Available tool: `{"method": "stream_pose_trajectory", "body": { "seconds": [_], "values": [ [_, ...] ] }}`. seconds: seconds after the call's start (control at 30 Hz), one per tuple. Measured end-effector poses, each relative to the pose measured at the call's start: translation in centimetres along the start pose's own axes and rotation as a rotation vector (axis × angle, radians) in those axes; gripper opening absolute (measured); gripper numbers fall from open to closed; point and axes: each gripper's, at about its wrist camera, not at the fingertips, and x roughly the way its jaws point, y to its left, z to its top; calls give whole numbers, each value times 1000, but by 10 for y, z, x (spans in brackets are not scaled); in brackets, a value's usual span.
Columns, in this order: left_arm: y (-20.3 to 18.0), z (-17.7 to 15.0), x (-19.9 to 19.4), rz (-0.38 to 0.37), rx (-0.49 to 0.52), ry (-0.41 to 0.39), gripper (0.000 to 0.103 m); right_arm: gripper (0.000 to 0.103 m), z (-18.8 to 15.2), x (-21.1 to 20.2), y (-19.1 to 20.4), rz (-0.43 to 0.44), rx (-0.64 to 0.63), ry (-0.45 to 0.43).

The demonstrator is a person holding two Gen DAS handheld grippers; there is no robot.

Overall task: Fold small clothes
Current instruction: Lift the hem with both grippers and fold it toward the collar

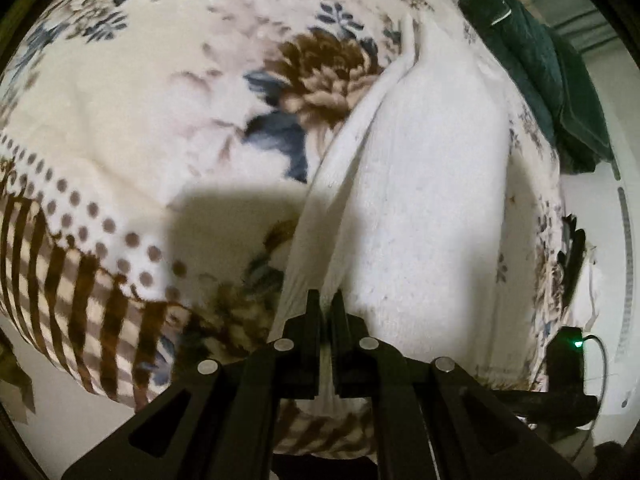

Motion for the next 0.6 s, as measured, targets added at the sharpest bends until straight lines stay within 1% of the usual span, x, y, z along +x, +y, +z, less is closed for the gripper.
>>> {"method": "stream_pose_trajectory", "body": {
  "seconds": [0.1, 0.23, 0.27, 0.3, 0.33, 0.37, 0.4, 0.43, 0.47, 0.5, 0.53, 0.57, 0.6],
  "values": [
    [6, -4, 1, 27, 6, -4, 2, 2, 4, 7, 12, -9, -28, -5],
    [24, -7, 15, 75, 36, 22, 2, 2, 11, 26, 28, -70, -71, 4],
    [25, -9, 20, 73, 39, 28, 3, 2, 12, 31, 31, -85, -94, 7],
    [28, -9, 29, 45, 43, 53, 3, 2, 14, 35, 35, -106, -114, 11],
    [30, -10, 33, 43, 43, 63, 6, 3, 15, 38, 38, -120, -126, 17],
    [33, -11, 34, 52, 40, 68, 7, 3, 17, 40, 41, -120, -138, 31],
    [40, -13, 33, 34, 12, 83, 7, 3, 18, 41, 43, -106, -152, 47],
    [46, -13, 31, 11, -19, 98, 7, 8, 20, 40, 44, -92, -159, 51],
    [51, -14, 28, 5, -45, 106, 7, 16, 22, 39, 42, -74, -162, 59],
    [56, -16, 21, 20, -67, 106, 8, 22, 24, 37, 37, -38, -155, 74],
    [59, -16, 16, 18, -75, 101, 12, 35, 25, 36, 32, 2, -134, 83],
    [62, -17, 13, 6, -85, 96, 22, 46, 25, 32, 25, 53, -104, 86],
    [66, -15, 10, -23, -102, 91, 30, 52, 24, 27, 17, 124, -71, 80]
  ]
}}
